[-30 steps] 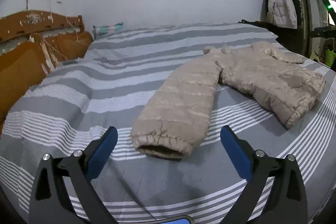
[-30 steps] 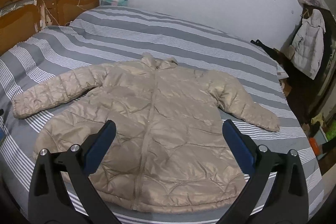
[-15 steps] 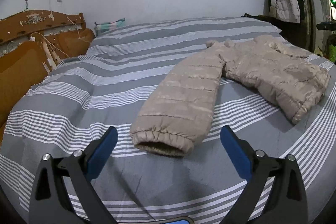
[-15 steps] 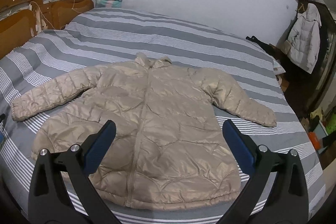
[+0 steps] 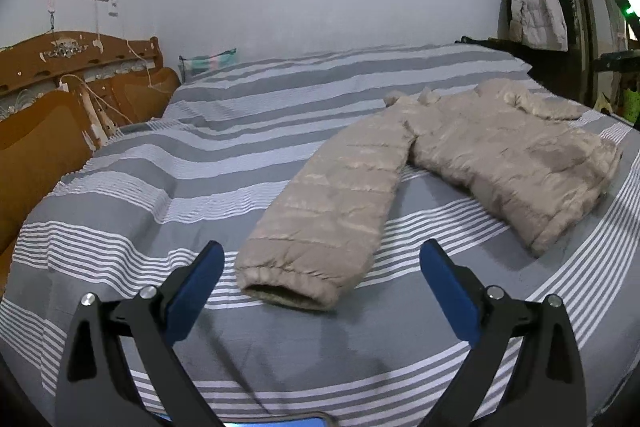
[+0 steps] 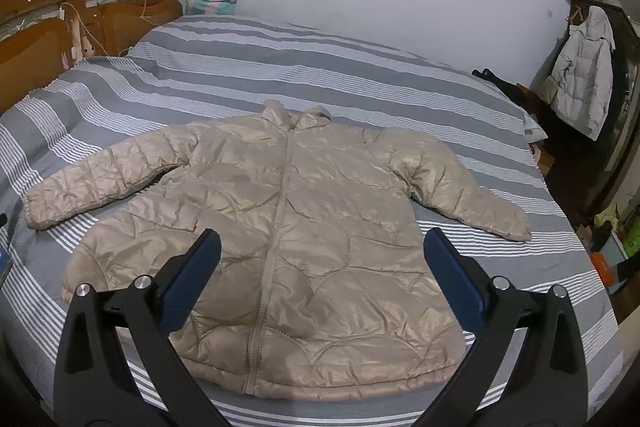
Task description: Fold large clothes
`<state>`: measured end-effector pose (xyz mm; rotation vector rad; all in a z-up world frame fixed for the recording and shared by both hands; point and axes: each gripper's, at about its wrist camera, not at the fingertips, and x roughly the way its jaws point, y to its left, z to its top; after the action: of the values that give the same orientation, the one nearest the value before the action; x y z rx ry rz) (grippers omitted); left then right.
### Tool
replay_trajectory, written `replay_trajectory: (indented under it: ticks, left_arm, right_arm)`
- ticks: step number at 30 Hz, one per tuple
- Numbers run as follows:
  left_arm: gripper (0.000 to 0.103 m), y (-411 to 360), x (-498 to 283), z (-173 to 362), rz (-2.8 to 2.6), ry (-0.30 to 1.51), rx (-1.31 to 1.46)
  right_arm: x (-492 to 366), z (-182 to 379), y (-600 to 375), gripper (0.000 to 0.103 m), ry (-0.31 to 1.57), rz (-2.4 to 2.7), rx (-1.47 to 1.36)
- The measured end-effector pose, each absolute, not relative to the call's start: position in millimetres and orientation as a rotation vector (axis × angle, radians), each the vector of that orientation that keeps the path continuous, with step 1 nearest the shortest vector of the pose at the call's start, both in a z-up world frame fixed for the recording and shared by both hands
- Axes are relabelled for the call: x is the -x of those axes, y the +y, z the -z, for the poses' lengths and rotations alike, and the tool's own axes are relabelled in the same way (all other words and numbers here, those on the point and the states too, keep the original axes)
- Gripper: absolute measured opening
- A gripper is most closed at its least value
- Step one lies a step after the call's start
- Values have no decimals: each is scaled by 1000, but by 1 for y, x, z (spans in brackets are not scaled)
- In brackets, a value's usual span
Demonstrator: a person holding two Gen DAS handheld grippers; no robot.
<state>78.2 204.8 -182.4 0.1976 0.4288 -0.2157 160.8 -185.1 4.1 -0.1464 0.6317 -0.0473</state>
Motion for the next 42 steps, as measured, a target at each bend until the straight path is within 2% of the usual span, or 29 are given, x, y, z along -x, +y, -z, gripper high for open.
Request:
replay_trajectory:
  ticks: [12,26,33,42]
  left_arm:
    - [98,124,-78,99,177,344,-123]
    - [98,81,-107,95,79,357,-102]
    - [98,65,-158,91,55,361,-81]
    - [98,34,-259,95,61,389,-36]
  right_arm:
    - [-134,-40,-279,100,527,159,58]
    - [-132,5,-375,100,572,265,-3]
    - [-194,42,-441,100,655,373,-88]
    - [-322,111,-522,100,754,465,-106]
